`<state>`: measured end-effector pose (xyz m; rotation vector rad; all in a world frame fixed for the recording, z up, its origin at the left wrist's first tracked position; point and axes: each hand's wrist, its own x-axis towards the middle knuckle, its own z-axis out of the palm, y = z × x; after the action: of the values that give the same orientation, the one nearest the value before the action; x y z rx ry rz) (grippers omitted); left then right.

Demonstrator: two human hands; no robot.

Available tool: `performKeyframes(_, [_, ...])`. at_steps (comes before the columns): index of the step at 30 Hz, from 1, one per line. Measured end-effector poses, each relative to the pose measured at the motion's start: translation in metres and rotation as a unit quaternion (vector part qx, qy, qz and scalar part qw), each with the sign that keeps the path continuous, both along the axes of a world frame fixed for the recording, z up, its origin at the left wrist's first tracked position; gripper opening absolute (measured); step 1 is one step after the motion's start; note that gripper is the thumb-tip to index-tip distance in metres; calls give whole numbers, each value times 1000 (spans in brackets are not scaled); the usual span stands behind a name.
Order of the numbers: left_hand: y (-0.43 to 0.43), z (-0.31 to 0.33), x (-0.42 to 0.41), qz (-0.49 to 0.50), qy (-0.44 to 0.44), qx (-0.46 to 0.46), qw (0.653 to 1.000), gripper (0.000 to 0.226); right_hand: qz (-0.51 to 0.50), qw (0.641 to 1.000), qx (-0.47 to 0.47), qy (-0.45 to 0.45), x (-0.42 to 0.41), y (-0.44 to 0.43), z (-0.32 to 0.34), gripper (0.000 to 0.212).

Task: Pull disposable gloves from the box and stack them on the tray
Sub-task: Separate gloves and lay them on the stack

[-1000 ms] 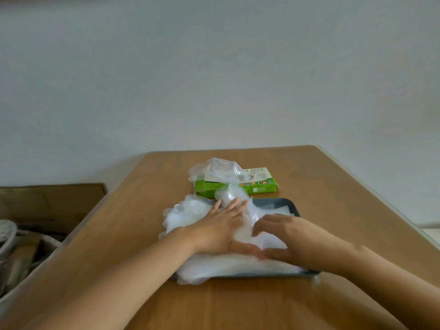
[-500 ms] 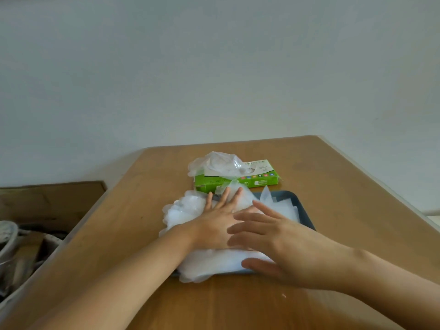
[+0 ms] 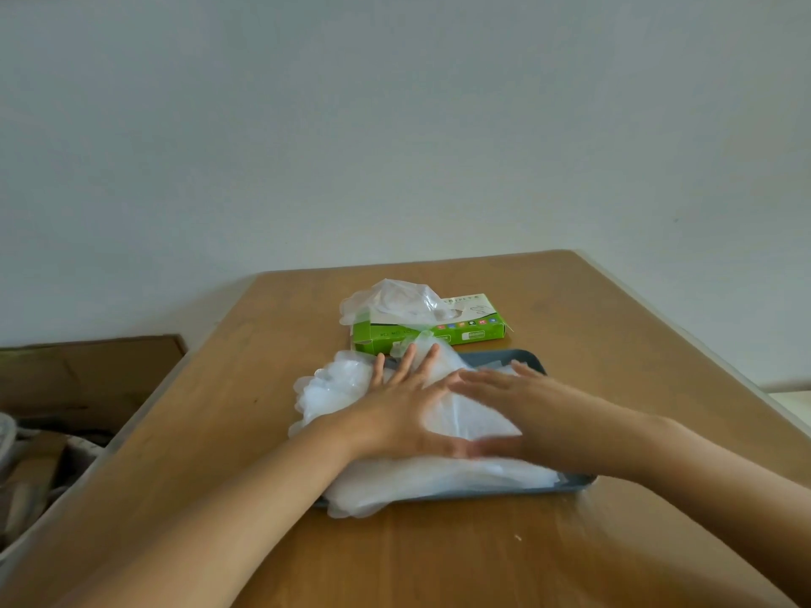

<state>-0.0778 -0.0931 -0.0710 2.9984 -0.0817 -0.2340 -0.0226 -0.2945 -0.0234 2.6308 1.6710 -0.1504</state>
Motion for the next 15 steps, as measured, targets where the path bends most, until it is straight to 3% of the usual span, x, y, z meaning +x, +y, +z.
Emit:
performKeyframes(3, [8,5,-3,4,8,-4,1000,101,7,993,-97,60,9,-2,-16,82])
performKeyframes(9, [68,30,-16,60,53,-31,996,127,4,987,-148,64,14,-5,0,77])
performKeyframes(12, [87,45,-23,112,53,-104,987,123,-18,992,-83,98,17,3,19,69])
performKeyframes(15, [98,53,-16,170,-24,-161,972,107,-26,996,46,71,36,27,30,52])
